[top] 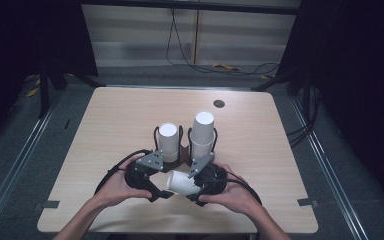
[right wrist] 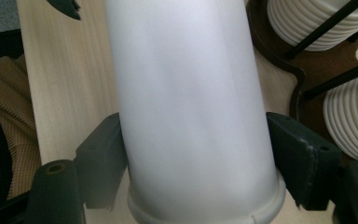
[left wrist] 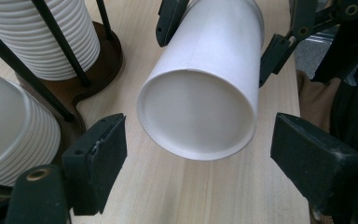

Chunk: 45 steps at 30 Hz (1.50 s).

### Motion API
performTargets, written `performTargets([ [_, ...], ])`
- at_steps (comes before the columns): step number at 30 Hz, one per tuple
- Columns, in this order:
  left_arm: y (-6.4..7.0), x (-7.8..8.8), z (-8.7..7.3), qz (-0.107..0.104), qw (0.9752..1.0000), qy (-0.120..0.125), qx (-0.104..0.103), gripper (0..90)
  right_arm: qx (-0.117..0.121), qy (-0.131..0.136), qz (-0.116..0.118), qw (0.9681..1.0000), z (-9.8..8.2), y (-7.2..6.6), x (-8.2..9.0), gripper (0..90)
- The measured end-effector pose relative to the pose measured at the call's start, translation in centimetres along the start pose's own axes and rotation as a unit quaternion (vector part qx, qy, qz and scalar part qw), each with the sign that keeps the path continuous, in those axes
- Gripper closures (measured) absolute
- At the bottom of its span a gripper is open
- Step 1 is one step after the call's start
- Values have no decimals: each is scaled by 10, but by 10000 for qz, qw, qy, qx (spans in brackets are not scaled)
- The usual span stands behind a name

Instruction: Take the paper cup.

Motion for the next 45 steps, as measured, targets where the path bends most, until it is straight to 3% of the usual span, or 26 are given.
performTargets([
  [6, 0, -6, -7, -145, 9994, -322, -9, 176, 97, -208, 58, 9997, 1, -5, -3, 255],
  [16, 3, -11, -6, -179, 9995, -239, -65, 189, 241, -286, 159, 9992, 6, -11, -11, 256],
  [19, 4, -11, -6, -283, 9991, -291, -88, 209, 294, -271, 188, 9990, 8, -12, -12, 256],
  [20, 4, -10, -7, -304, 9986, -422, -118, 211, 271, -281, 190, 9991, 8, -12, -12, 256],
  [22, 5, -13, -7, -320, 9989, -322, -71, 211, 252, -301, 208, 9990, 9, -13, -13, 256],
  [26, 5, -14, -7, -364, 9985, -404, -82, 217, 310, -263, 258, 9988, 11, -15, -15, 256],
  [27, 5, -15, -7, -348, 9989, -320, -62, 220, 295, -264, 272, 9988, 11, -16, -15, 256],
  [36, 5, -15, -6, -412, 9986, -313, -54, 231, 310, -196, 289, 9989, 11, -17, -16, 255],
  [41, 6, -15, -6, -544, 9981, -277, -76, 318, 275, -153, 248, 9992, 11, -16, -15, 254],
  [45, 7, -15, -7, -546, 9979, -333, -131, 329, 295, -154, 270, 9991, 10, -16, -16, 248],
])
Point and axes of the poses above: each handheld gripper's, and its own axes: x roughly backward along the jaws, z roughly out of its top, y roughly to its right, the point moved 6 cm from there along -x, roughly forward along the jaws, and after that the axes turned 8 degrees about y, right-handed, at the moved point
